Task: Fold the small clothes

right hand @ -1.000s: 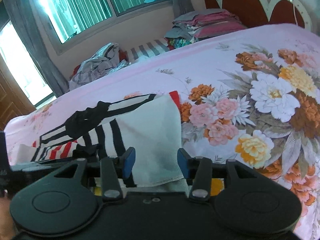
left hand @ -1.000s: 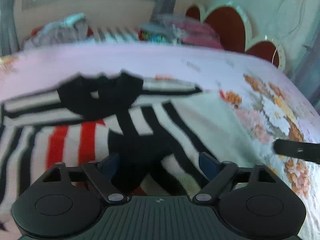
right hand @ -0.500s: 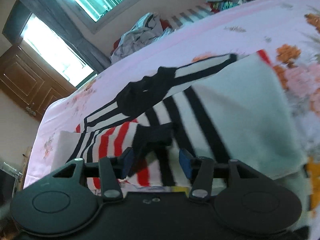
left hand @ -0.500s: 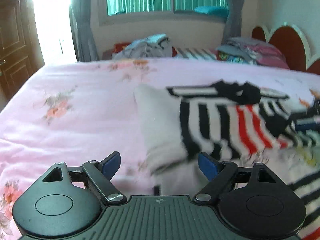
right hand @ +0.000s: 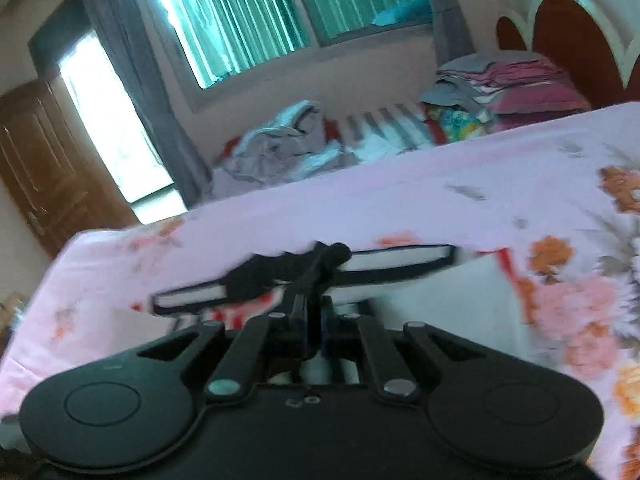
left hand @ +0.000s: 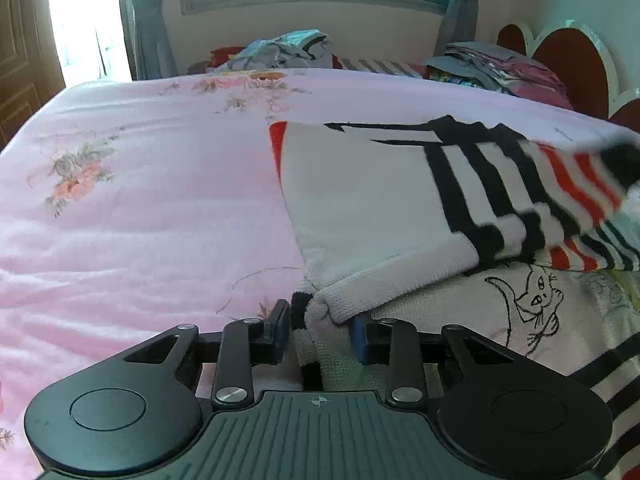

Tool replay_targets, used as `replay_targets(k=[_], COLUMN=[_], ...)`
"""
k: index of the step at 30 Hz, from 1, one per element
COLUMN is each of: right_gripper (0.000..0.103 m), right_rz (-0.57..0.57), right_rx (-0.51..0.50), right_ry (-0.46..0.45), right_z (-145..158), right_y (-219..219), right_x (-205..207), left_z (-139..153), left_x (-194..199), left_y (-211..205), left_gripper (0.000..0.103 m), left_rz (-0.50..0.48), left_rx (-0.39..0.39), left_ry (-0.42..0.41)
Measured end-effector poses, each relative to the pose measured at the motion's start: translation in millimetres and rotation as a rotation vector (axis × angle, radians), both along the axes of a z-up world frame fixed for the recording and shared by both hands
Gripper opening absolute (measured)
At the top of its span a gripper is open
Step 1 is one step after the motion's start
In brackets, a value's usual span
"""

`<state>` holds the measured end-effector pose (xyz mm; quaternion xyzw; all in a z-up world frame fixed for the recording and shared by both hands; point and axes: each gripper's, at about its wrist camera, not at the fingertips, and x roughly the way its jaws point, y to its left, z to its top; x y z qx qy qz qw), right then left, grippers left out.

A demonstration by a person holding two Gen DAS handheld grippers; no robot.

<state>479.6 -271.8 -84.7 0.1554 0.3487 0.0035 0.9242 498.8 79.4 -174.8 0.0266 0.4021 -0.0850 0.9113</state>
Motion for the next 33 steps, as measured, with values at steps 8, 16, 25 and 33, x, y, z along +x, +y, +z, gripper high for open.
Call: replay_targets(k=[8,16,25,33], right_gripper=[0.006,0.006,0.029,0.013], right_rz=[-0.031,-0.049,-0.041,-0.028], right_rx=[0.044,0.06,0.026,-0.113], right_ry=[0.089,0.136,0.072,0.201], right_z=[-32,-53,-26,-52], right_y=[-8,-9,-25,-16], right_x=[-20,-22,-25,4], left_z=[0,3,45,4], left_x=[4,6,-23,29], left_y=[-2,-2,28,-30], left_gripper=[0.032,0.032,0.053,0.054], left_rz=[-0.02,-0.027,-0.067,-0.168], left_rx=[0.011,0.023,-0.097,-0.038], left_ry=[0.015,0.026,-0.068,0.015])
